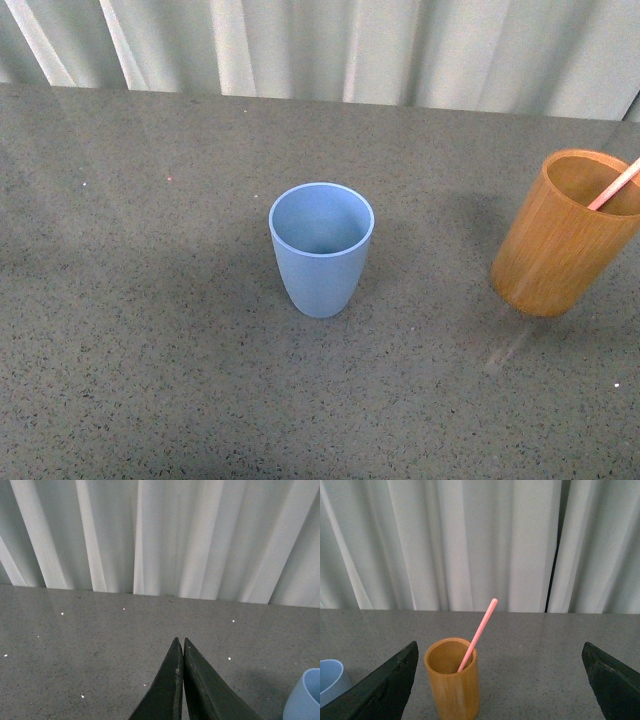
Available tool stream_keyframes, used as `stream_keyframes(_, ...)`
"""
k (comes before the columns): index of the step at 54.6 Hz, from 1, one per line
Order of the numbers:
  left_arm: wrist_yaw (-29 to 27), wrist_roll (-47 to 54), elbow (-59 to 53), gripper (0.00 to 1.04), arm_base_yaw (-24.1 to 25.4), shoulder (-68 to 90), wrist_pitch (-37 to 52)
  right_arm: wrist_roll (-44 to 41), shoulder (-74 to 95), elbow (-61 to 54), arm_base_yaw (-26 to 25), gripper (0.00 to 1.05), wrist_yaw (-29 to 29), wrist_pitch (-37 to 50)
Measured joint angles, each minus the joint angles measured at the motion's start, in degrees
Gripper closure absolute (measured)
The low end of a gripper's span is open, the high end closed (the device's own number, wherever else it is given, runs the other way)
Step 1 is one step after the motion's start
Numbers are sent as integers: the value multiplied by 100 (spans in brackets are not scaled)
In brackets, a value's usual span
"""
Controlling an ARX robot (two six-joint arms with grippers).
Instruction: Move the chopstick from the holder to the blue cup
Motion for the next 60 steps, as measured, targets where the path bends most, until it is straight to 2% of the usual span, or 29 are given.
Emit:
stream_keyframes(24,9,2,-382,101,0,-1204,-787,0,0,0,0,10,-2,0)
stream_keyframes(30,-13,7,-505,101,0,-1357,-695,0,0,0,0,10,-4,0)
stream_keyframes(60,7,7,-507,101,0,-2656,-1969,0,0,0,0,10,-2,0)
